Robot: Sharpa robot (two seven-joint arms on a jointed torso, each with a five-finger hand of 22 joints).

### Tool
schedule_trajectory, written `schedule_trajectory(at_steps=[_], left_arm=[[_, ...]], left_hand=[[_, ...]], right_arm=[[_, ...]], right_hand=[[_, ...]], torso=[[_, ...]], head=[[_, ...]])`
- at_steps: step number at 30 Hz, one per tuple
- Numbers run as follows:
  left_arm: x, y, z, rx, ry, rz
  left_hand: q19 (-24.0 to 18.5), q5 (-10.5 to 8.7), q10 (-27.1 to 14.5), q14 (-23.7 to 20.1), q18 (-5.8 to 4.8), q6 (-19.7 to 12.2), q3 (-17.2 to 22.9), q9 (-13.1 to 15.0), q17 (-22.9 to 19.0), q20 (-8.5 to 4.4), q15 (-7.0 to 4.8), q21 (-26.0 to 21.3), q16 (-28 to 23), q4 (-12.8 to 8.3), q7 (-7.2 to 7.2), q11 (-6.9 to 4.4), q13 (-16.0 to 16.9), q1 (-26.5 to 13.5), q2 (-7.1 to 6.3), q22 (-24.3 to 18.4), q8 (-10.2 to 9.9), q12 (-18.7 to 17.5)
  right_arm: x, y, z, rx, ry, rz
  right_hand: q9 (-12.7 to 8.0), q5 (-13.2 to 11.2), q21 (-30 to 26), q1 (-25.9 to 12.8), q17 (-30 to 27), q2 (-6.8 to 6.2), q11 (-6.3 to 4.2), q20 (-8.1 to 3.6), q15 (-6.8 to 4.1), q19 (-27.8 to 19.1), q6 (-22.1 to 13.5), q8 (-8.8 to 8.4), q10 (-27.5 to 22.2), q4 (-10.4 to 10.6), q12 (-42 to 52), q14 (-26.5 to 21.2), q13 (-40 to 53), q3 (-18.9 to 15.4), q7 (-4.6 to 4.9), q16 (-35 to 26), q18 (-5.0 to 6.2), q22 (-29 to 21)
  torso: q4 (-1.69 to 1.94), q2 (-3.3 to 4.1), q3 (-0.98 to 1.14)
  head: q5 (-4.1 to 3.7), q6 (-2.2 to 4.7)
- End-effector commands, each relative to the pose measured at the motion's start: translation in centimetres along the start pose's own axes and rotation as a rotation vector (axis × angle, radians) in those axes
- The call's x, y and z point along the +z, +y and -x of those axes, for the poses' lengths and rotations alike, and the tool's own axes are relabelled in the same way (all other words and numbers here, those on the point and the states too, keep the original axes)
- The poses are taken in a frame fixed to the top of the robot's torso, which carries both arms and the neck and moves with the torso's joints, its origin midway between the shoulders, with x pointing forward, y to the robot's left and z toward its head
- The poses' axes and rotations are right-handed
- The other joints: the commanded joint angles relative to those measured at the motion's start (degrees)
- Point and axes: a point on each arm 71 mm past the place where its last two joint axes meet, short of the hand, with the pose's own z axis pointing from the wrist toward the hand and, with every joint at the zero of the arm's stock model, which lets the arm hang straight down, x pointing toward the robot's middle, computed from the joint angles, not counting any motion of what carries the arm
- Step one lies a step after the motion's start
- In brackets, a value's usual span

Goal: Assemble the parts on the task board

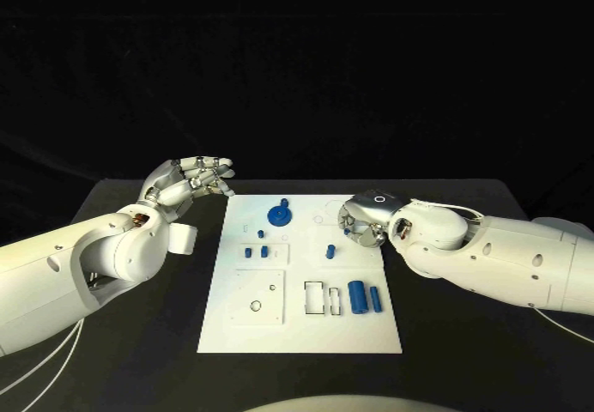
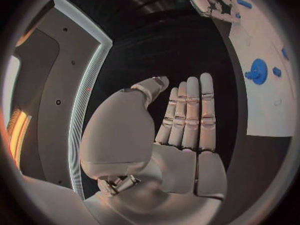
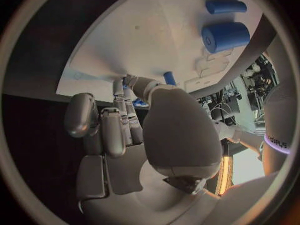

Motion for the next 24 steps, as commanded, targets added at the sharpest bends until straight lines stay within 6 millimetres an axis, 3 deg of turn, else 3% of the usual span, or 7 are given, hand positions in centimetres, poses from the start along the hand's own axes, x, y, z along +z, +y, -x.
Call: schedule_trajectory(at_steps=[1,16,18,24], left_arm=[[0.0,-0.1,-0.2,-0.014,0.01,-0.002],[0.0,0.1,-0.2,-0.017,0.017,0.016],[0.0,0.1,-0.2,-0.018,0.019,0.017],[0.0,0.1,-0.3,-0.018,0.02,0.021]], left_hand=[[0.47,0.03,0.06,-0.02,0.23,-0.02,-0.12,-0.09,-0.09,0.1,0.3,-0.27,-0.24,-0.08,0.38,0.33,-0.01,0.42,0.15,-0.07,-0.24,-0.2],[0.55,0.02,-0.18,-0.25,0.18,-0.32,-0.27,-0.23,-0.24,0.15,0.45,-0.6,-0.45,-0.32,0.6,0.53,-0.01,0.72,0.28,-0.28,-0.46,-0.49],[0.56,0.02,-0.2,-0.27,0.17,-0.35,-0.28,-0.25,-0.25,0.16,0.46,-0.63,-0.47,-0.33,0.62,0.55,-0.01,0.73,0.31,-0.3,-0.49,-0.51],[0.57,0.05,-0.27,-0.33,0.17,-0.46,-0.29,-0.3,-0.3,0.17,0.5,-0.71,-0.52,-0.4,0.68,0.59,0.0,0.85,0.4,-0.35,-0.56,-0.58]], right_arm=[[0.0,0.2,-0.4,-0.035,0.015,0.002],[0.2,0.3,-1.4,-0.037,0.04,-0.005],[0.2,0.3,-1.4,-0.039,0.04,-0.008],[0.3,0.3,-1.6,-0.052,0.037,-0.013]], right_hand=[[0.03,-0.3,0.36,-0.03,0.07,0.59,0.02,0.04,-0.39,0.46,0.35,0.04,0.26,-0.01,-0.28,1.97,-0.01,0.34,-0.09,0.25,-0.85,0.1],[0.12,-0.65,0.74,-0.67,0.4,1.19,-0.24,-0.09,-0.58,0.63,1.1,0.16,0.95,-0.29,-0.29,2.04,-0.18,0.82,-0.39,0.45,-0.91,0.5],[0.26,-2.34,1.43,-0.33,0.87,2.45,-0.49,-0.26,-0.81,0.97,1.79,0.39,1.49,-0.82,-0.26,2.18,-0.26,1.79,-0.63,0.72,-1.03,1.03],[0.64,-2.73,2.47,-0.4,1.27,3.9,-0.76,-0.53,-1.06,1.45,2.77,0.79,2.46,-1.89,-0.29,2.3,-0.39,3.04,-0.89,0.98,-1.24,1.89]], torso=[[0.01,0.0,0.02],[-0.05,0.0,-0.01],[-0.04,-0.02,-0.02],[-0.02,-0.07,-0.08]], head=[[0.03,-0.13],[-0.03,-0.19],[-0.09,-0.22],[-0.13,-0.35]])
